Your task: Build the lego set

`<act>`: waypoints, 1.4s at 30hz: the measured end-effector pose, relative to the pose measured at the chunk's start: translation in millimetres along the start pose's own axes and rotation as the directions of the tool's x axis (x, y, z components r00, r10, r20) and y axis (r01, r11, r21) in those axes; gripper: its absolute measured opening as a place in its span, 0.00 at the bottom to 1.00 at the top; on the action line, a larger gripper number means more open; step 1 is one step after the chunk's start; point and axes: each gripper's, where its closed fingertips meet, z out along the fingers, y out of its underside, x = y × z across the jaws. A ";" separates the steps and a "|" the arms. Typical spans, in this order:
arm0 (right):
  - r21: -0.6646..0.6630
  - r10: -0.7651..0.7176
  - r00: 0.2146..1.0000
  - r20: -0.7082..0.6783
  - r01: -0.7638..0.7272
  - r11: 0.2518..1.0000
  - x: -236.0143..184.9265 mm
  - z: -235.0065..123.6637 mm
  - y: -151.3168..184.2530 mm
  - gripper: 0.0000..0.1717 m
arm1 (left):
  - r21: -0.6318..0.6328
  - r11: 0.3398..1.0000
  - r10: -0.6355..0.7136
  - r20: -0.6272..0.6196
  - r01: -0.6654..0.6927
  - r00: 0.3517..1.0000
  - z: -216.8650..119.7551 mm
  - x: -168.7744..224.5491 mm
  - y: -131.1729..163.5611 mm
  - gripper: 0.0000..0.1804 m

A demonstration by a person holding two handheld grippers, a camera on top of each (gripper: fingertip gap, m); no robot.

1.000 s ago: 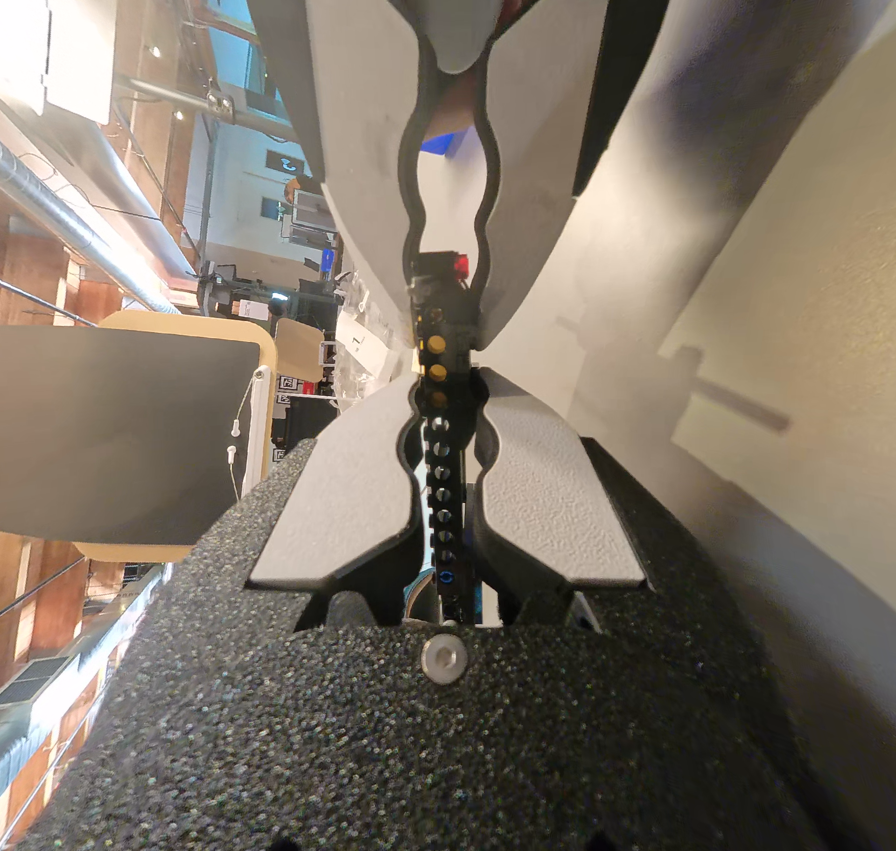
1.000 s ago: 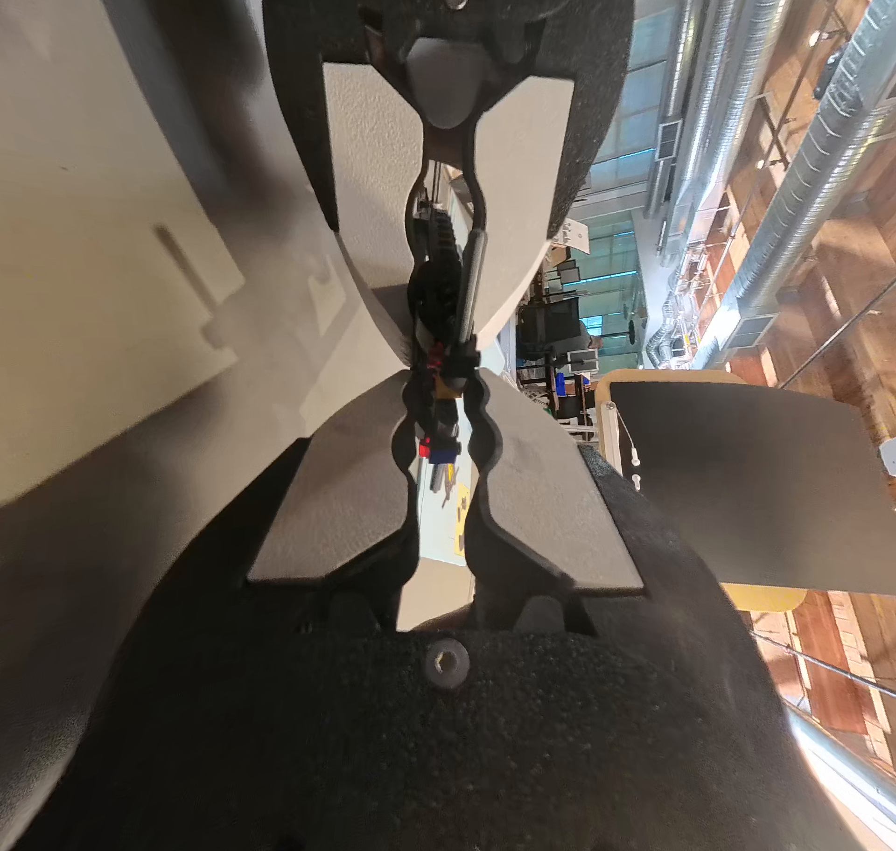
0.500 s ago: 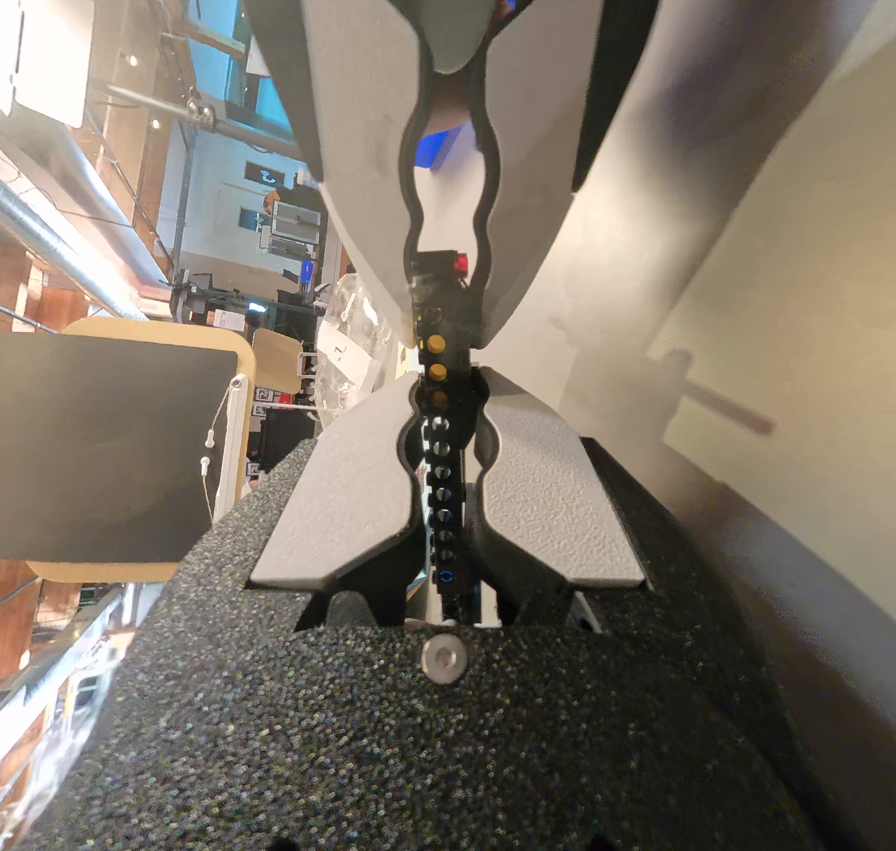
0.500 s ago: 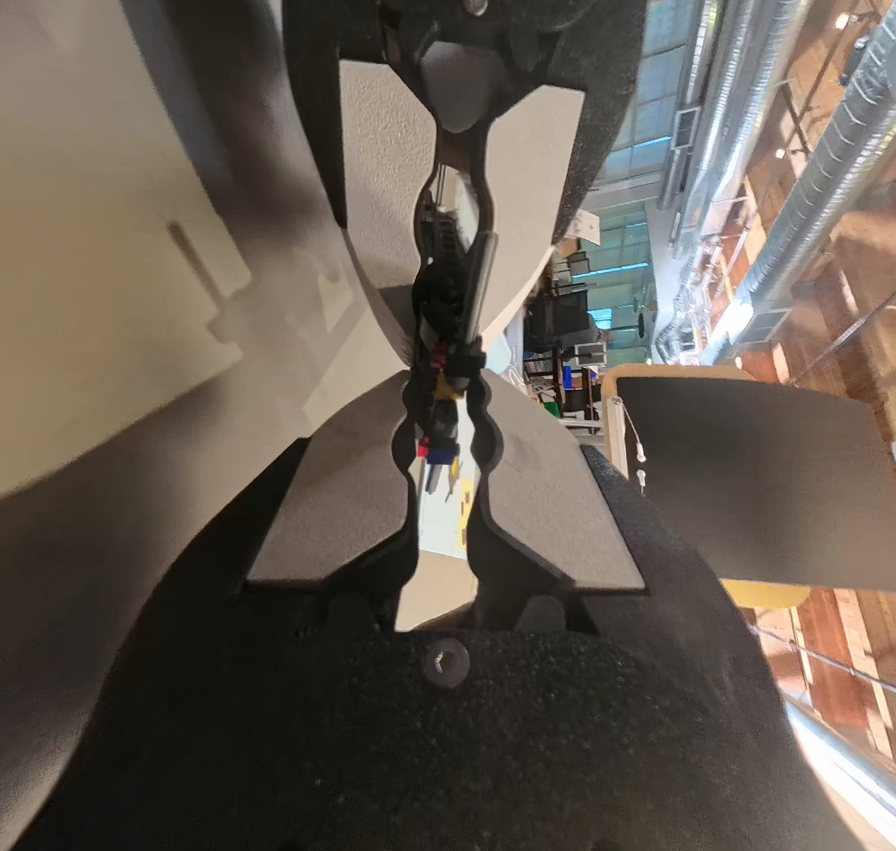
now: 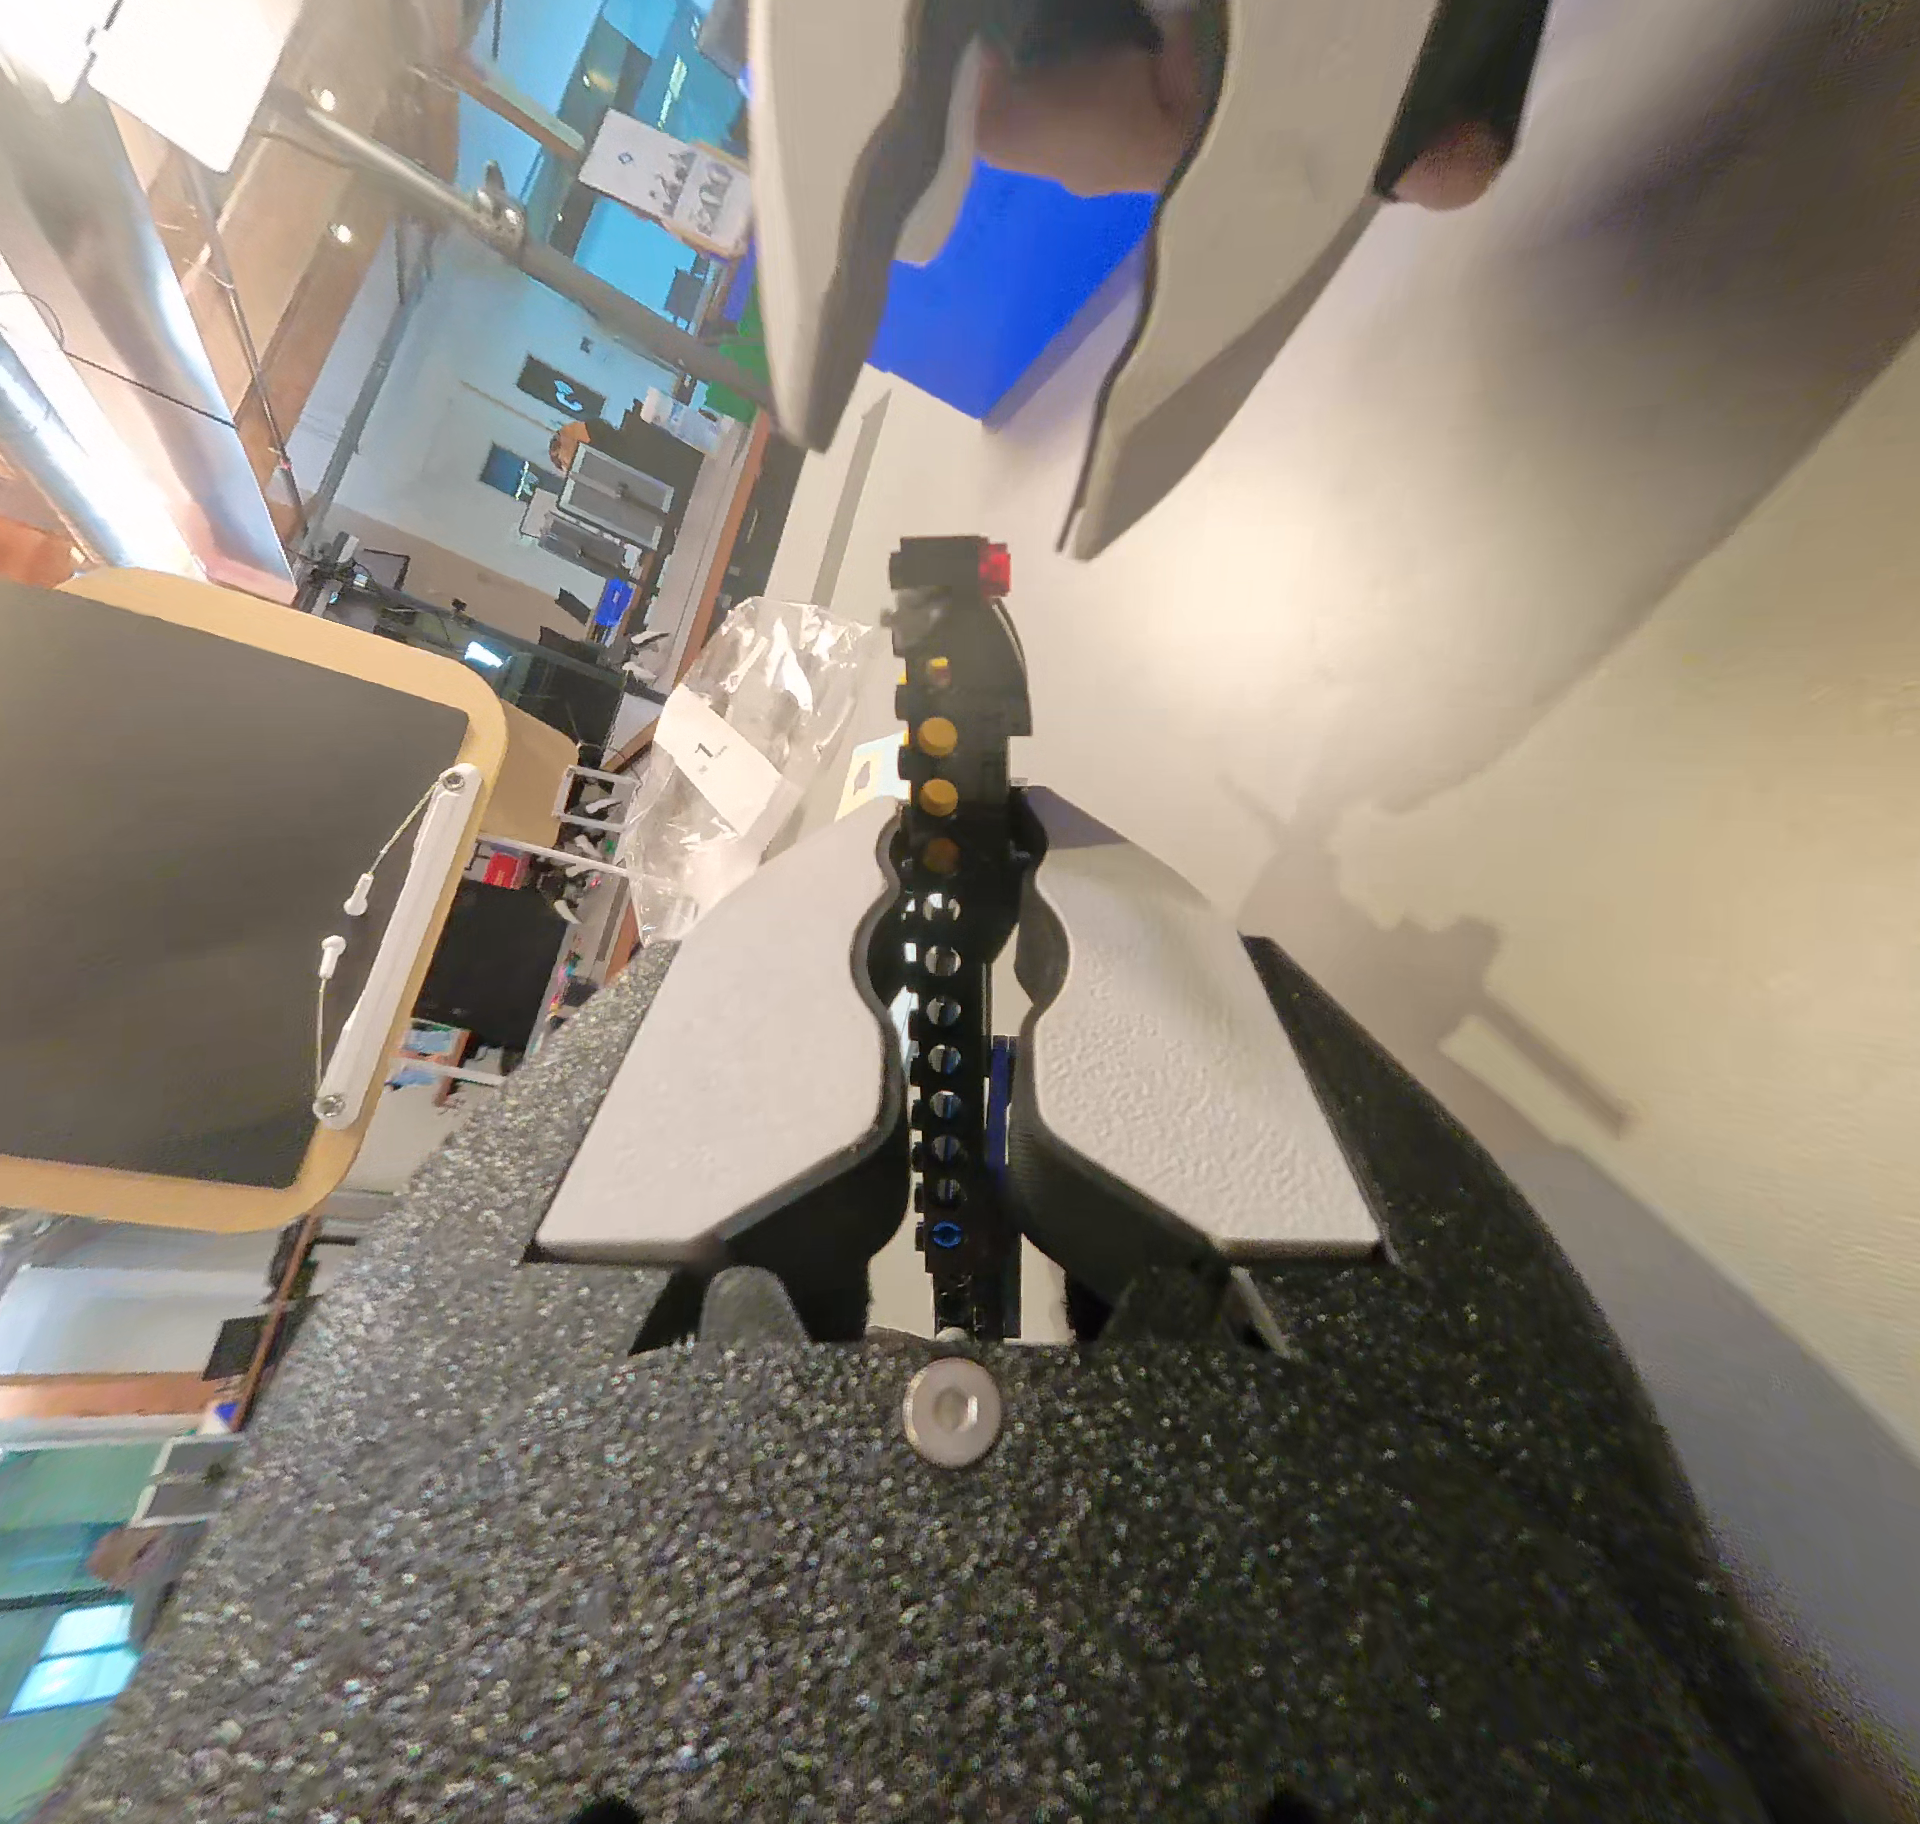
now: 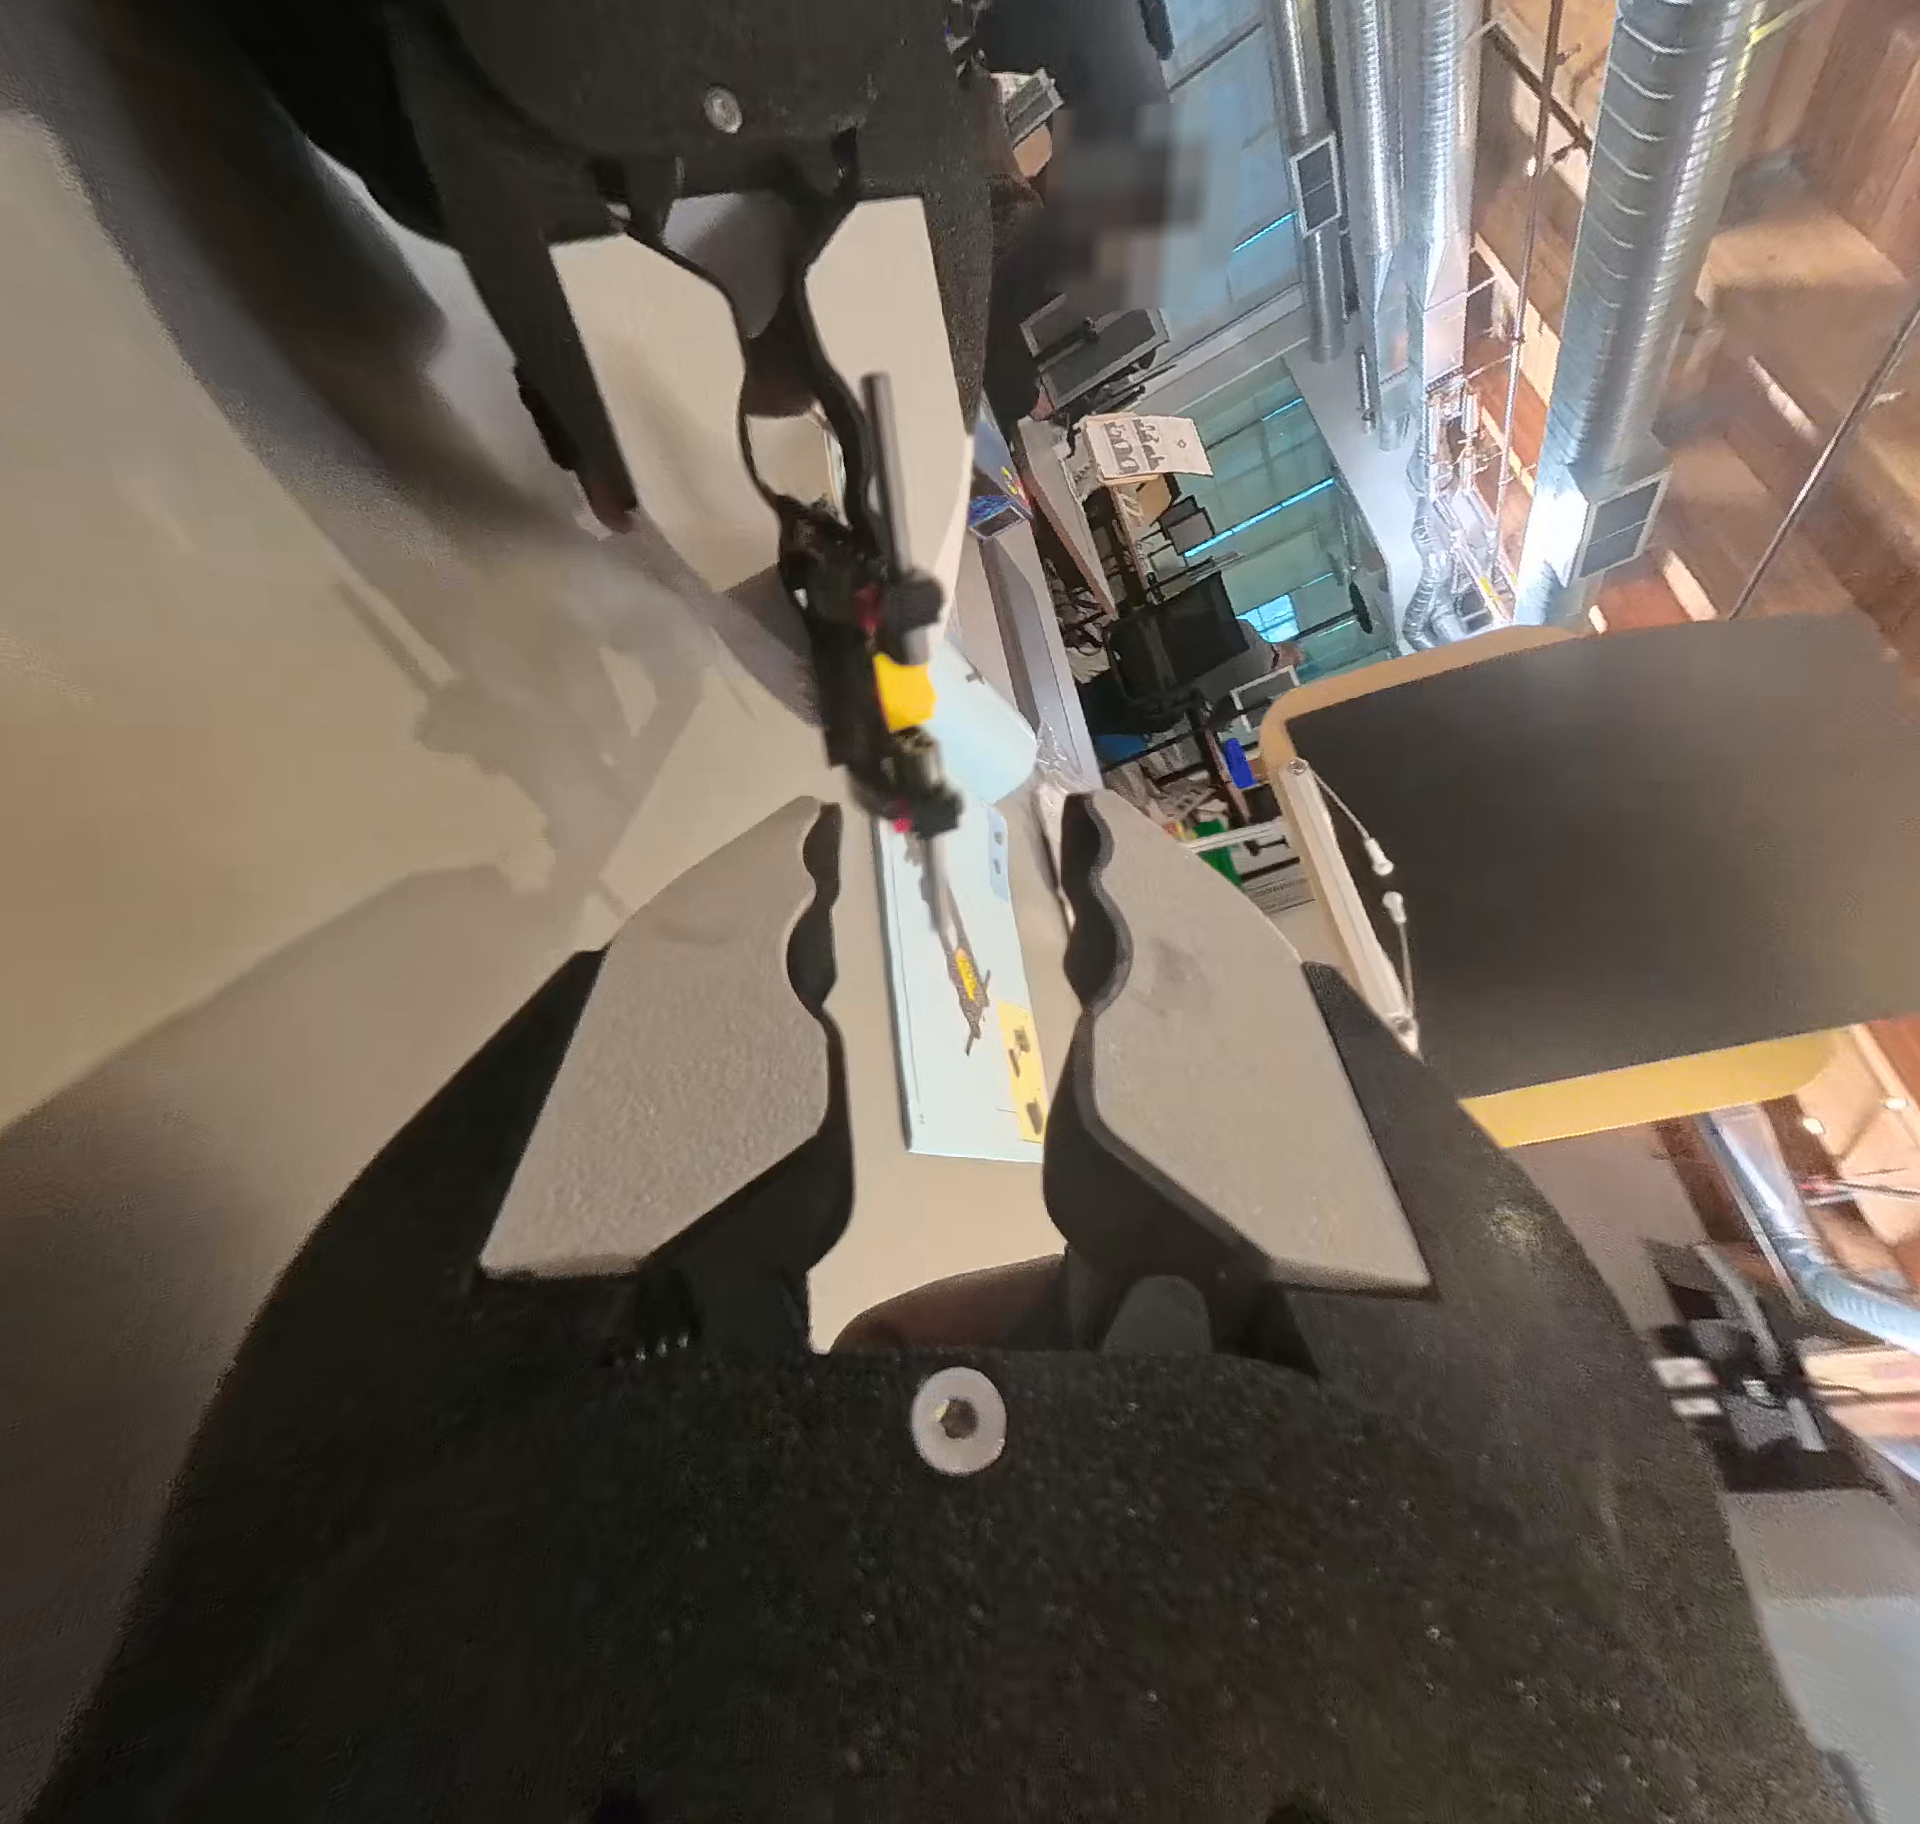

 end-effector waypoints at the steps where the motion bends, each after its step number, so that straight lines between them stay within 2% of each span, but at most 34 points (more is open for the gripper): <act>1: 0.009 0.023 1.000 0.006 -0.023 1.000 0.3 -2.2 0.5 0.25 | 0.015 1.000 -0.027 0.011 0.027 1.000 -0.6 -4.7 1.3 0.09; 6: 0.063 0.104 0.994 0.024 -0.106 0.992 6.3 -7.5 0.4 0.26 | 0.203 0.974 -0.101 -0.020 0.103 0.995 -8.4 -18.9 -7.8 0.09; 10: 0.165 0.141 0.989 0.047 -0.147 0.975 9.5 -6.8 -9.4 0.27 | 0.418 0.897 -0.094 -0.140 0.145 0.986 -17.0 -12.7 -28.0 0.09; 16: 0.291 0.229 0.959 0.164 -0.269 0.918 2.5 -3.0 -26.6 0.30 | 0.539 0.786 -0.147 -0.314 0.304 0.938 -20.9 -5.9 -43.8 0.09; 19: 0.343 0.256 0.947 0.196 -0.310 0.887 2.0 -1.2 -41.2 0.29 | 0.562 0.747 -0.167 -0.361 0.356 0.918 -23.5 -3.4 -51.2 0.09; 25: 0.404 0.326 0.919 0.221 -0.390 0.827 7.0 0.7 -59.7 0.17 | 0.581 0.690 -0.216 -0.405 0.433 0.888 -29.2 -6.1 -56.9 0.09; 29: 0.405 0.353 0.901 0.252 -0.430 0.807 5.5 2.4 -63.2 0.13 | 0.571 0.675 -0.227 -0.441 0.467 0.868 -29.2 -3.9 -56.6 0.09; 42: 0.366 0.398 0.870 0.290 -0.485 0.794 -2.4 9.2 -62.4 0.11 | 0.519 0.661 -0.241 -0.538 0.542 0.808 -28.3 6.3 -51.6 0.10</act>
